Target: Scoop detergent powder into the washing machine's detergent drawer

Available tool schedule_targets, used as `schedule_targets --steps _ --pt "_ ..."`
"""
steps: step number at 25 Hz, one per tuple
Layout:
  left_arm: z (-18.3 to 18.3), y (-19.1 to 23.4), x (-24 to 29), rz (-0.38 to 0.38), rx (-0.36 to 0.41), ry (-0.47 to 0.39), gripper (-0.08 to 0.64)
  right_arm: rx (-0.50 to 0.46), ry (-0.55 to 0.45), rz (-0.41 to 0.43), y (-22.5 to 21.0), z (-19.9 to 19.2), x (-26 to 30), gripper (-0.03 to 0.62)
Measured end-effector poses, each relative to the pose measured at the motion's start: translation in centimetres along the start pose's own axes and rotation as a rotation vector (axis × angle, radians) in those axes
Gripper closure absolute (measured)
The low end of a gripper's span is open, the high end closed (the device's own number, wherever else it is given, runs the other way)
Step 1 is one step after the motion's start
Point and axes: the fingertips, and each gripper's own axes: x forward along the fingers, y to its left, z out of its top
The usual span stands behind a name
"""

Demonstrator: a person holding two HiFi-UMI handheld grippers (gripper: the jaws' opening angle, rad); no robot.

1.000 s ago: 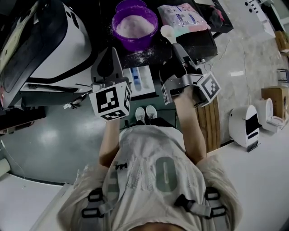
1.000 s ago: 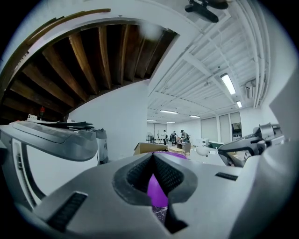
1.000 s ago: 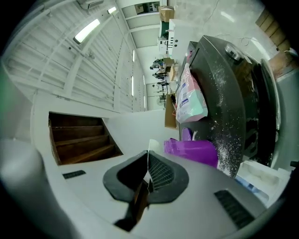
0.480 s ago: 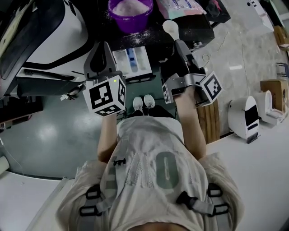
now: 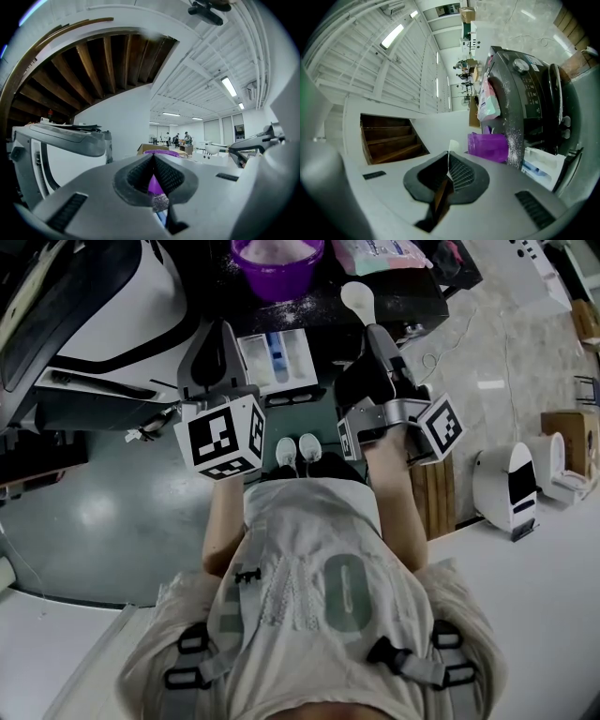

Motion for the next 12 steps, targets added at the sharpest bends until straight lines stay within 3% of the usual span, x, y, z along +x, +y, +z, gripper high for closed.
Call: schedule_targets --steps 7,12 --pt "-0.2 0.6 -0.3 0.027 0.007 -0.001 0.540 0.009 0.034 0.004 -0.8 -0.7 0.3 0.581" --pt "-2.1 1.3 -0.2 0.019 0.010 0.035 0.540 -0.030 0.088 -0.056 -3.8 -2.0 -0.3 0.581"
